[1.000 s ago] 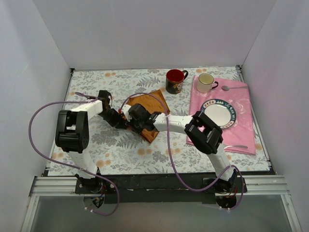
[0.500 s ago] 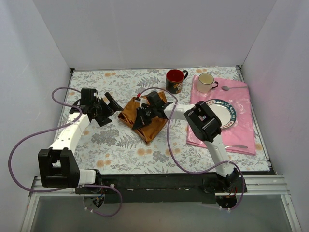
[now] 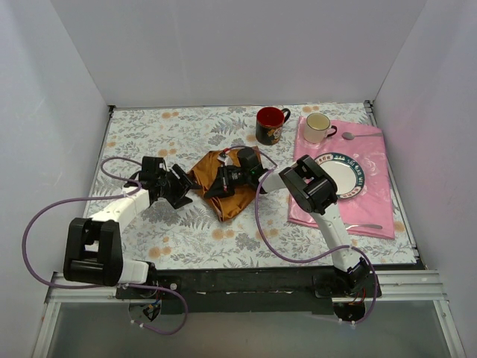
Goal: Fold the napkin, place the utensils inside, and roll it up
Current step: Roll the napkin with the utensil
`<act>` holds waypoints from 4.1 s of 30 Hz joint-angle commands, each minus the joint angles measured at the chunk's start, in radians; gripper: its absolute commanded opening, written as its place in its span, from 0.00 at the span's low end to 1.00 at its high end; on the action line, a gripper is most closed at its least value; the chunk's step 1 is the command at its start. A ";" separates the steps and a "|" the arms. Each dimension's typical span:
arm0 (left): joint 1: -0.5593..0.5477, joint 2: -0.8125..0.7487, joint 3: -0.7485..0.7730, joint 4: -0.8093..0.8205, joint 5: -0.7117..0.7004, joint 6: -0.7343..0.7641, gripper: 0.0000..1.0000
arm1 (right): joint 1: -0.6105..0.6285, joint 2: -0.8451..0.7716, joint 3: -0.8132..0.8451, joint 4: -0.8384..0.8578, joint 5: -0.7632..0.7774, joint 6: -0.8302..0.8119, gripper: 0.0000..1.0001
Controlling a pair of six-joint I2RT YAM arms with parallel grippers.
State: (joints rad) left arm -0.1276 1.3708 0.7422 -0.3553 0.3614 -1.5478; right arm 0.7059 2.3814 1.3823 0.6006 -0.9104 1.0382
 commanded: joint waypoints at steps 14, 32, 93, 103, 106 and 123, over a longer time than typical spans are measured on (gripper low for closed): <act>-0.006 0.174 0.052 0.185 0.077 -0.143 0.53 | -0.014 0.001 0.067 -0.289 0.111 -0.251 0.01; -0.043 0.330 0.325 -0.174 -0.093 -0.054 0.57 | 0.001 -0.013 0.215 -0.550 0.191 -0.426 0.05; -0.098 0.694 0.591 -0.614 -0.203 0.068 0.00 | 0.415 -0.419 -0.074 -0.733 1.175 -1.035 0.99; -0.096 0.700 0.582 -0.616 -0.219 0.057 0.00 | 0.475 -0.278 0.013 -0.762 1.423 -1.015 0.79; -0.096 0.700 0.583 -0.620 -0.234 0.057 0.00 | 0.475 -0.243 0.035 -0.769 1.440 -1.011 0.71; -0.096 0.642 0.605 -0.608 -0.268 0.117 0.00 | 0.337 -0.228 0.121 -0.872 0.802 -0.909 0.01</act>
State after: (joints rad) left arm -0.2150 2.0178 1.3777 -0.9493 0.2428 -1.5494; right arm 1.1126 2.1330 1.5177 -0.2089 0.3218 0.1200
